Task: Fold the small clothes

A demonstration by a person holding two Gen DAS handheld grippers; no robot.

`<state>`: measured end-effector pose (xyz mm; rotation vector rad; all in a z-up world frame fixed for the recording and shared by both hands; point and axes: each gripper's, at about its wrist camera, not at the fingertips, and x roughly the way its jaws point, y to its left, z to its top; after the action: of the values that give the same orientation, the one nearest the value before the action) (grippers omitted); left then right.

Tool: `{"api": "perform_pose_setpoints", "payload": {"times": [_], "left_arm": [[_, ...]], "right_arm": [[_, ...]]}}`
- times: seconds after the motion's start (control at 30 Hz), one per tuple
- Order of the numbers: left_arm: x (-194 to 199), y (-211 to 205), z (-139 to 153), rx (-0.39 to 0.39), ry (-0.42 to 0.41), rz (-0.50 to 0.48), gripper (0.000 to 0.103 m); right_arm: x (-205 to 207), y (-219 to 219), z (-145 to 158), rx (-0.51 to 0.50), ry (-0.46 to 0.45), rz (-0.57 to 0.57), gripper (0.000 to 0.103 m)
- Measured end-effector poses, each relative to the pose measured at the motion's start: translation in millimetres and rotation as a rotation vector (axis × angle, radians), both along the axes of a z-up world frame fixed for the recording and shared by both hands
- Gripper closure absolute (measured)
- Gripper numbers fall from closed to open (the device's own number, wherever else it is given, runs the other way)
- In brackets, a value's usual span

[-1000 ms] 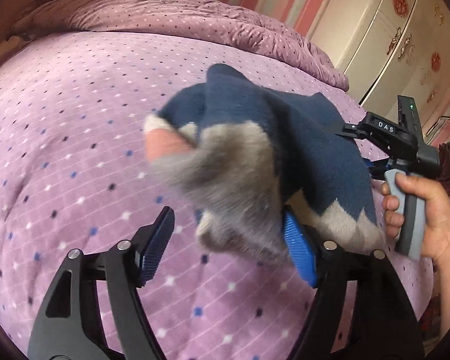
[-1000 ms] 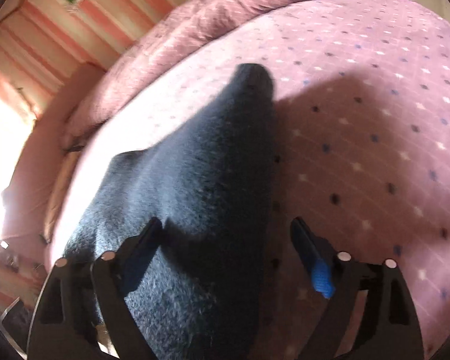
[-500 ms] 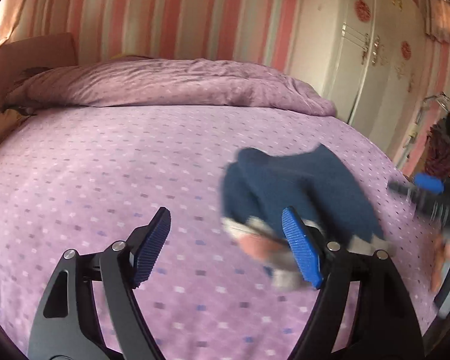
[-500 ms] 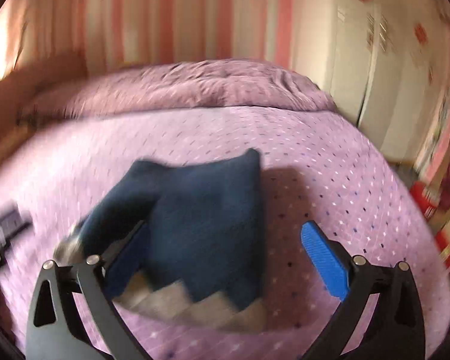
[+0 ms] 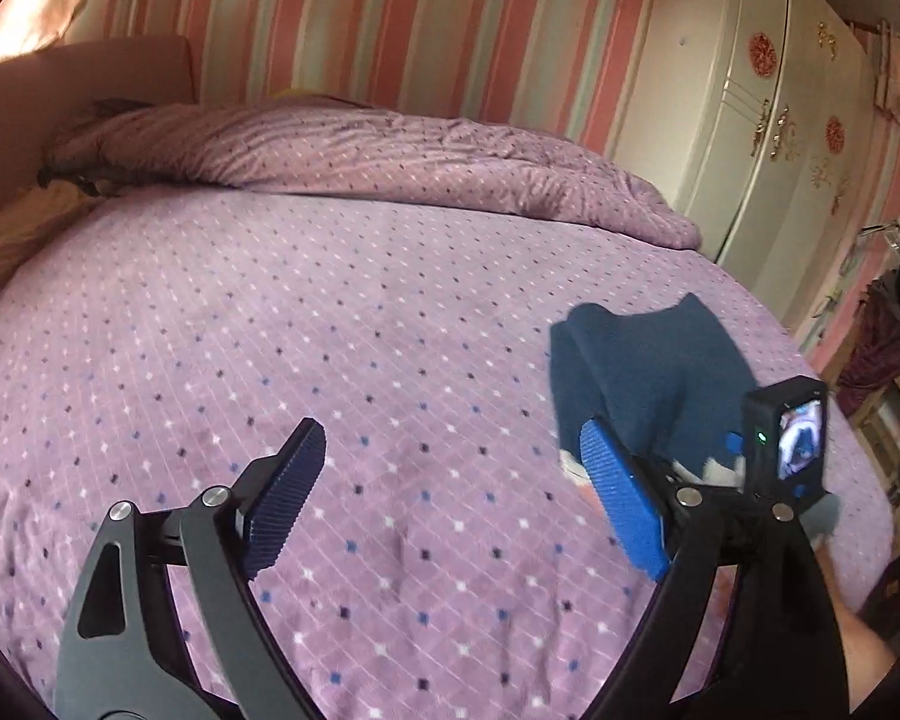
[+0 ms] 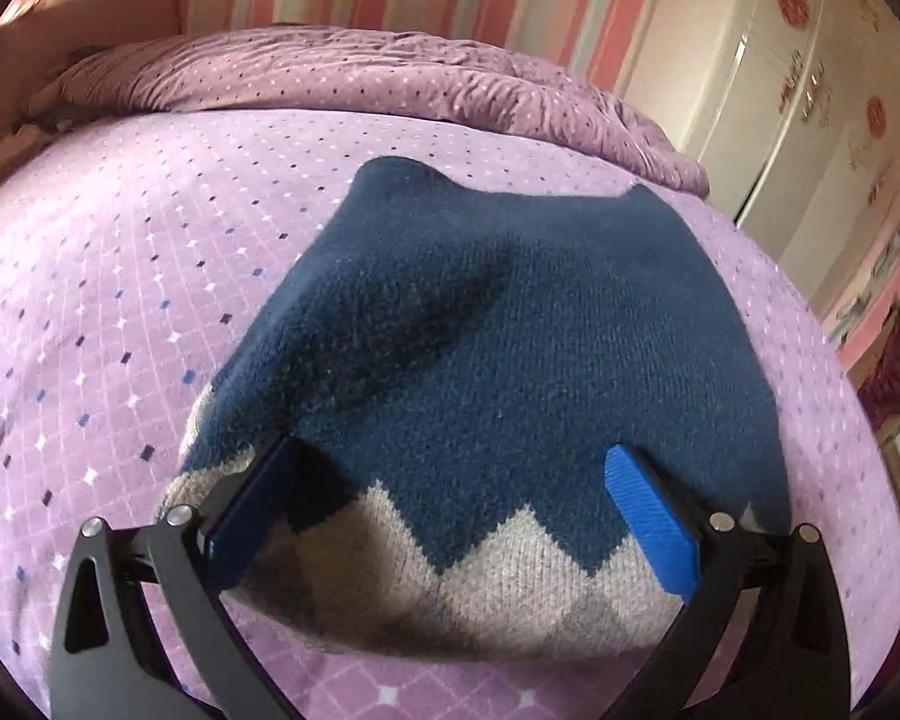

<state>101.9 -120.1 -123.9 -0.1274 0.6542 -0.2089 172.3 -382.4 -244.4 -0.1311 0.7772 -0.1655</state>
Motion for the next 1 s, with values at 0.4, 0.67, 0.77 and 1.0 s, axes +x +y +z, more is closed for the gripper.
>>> {"api": "perform_pose_setpoints", "payload": {"times": [0.4, 0.67, 0.77, 1.0], "left_arm": [[-34.2, -30.3, 33.9, 0.174, 0.002, 0.043, 0.003], [-70.7, 4.1, 53.1, 0.267, 0.002, -0.032, 0.003], [-85.7, 22.9, 59.1, 0.275, 0.014, -0.022, 0.003], [-111.1, 69.6, 72.9, 0.239, 0.043, 0.077, 0.003]], "right_arm": [[-100.7, -12.2, 98.2, 0.042, -0.012, 0.054, 0.002], [-155.9, 11.2, 147.7, 0.159, -0.03, -0.067, 0.002], [-168.3, 37.4, 159.4, 0.128, -0.04, -0.072, 0.002], [-199.6, 98.9, 192.0, 0.013, -0.095, 0.011, 0.002]]}}
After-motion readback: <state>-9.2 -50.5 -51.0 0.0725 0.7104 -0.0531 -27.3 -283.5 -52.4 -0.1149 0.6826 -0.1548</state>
